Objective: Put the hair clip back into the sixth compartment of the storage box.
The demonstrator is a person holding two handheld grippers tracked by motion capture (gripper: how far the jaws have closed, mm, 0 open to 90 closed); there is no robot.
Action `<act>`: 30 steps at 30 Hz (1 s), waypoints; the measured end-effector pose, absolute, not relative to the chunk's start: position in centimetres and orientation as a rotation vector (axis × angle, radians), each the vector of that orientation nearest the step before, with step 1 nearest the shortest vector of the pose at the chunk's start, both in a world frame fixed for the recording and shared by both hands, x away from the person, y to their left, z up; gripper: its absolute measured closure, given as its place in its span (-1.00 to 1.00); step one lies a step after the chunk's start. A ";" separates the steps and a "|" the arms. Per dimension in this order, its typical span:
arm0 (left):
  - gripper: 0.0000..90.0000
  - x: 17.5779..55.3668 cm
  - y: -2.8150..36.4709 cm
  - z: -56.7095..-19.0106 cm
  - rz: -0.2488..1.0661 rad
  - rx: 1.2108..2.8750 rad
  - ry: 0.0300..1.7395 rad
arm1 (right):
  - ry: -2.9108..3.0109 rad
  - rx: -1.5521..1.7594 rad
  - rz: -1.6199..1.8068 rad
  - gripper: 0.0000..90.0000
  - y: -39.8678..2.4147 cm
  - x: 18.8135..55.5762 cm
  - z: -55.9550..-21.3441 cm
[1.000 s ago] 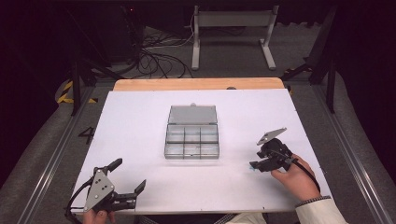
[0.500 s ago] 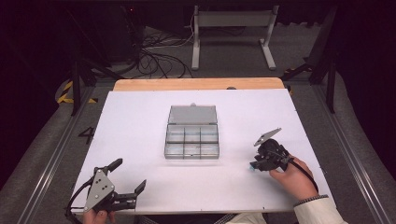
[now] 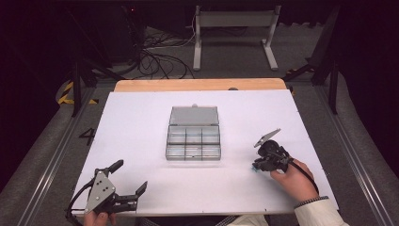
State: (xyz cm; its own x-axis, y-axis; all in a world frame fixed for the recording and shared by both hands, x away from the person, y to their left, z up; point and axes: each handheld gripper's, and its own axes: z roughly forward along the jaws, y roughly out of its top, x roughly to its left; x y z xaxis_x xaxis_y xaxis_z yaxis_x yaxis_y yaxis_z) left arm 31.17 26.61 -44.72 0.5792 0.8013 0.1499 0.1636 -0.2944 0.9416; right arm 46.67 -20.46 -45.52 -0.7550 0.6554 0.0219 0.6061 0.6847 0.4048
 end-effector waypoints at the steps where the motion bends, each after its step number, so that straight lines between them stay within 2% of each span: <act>1: -0.93 31.2 26.6 -44.7 0.776 1.786 0.794 | 2.769 1.044 0.600 0.85 -20.4 46.7 -45.5; 9: -0.93 31.1 26.6 -44.7 0.773 1.785 0.797 | 2.777 1.072 0.615 0.97 -20.4 46.7 -45.5; 30: -0.93 31.1 26.6 -44.7 0.776 1.785 0.795 | 2.732 1.045 0.696 0.99 -20.5 46.1 -44.2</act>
State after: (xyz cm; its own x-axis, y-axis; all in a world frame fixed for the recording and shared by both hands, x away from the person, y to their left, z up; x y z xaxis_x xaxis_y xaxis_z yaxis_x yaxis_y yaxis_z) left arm 31.13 26.62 -44.72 0.5795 0.8017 0.1464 0.1657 -0.2918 0.9420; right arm 46.09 -20.47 -44.21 -0.7503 0.6600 0.0377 0.5975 0.6527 0.4657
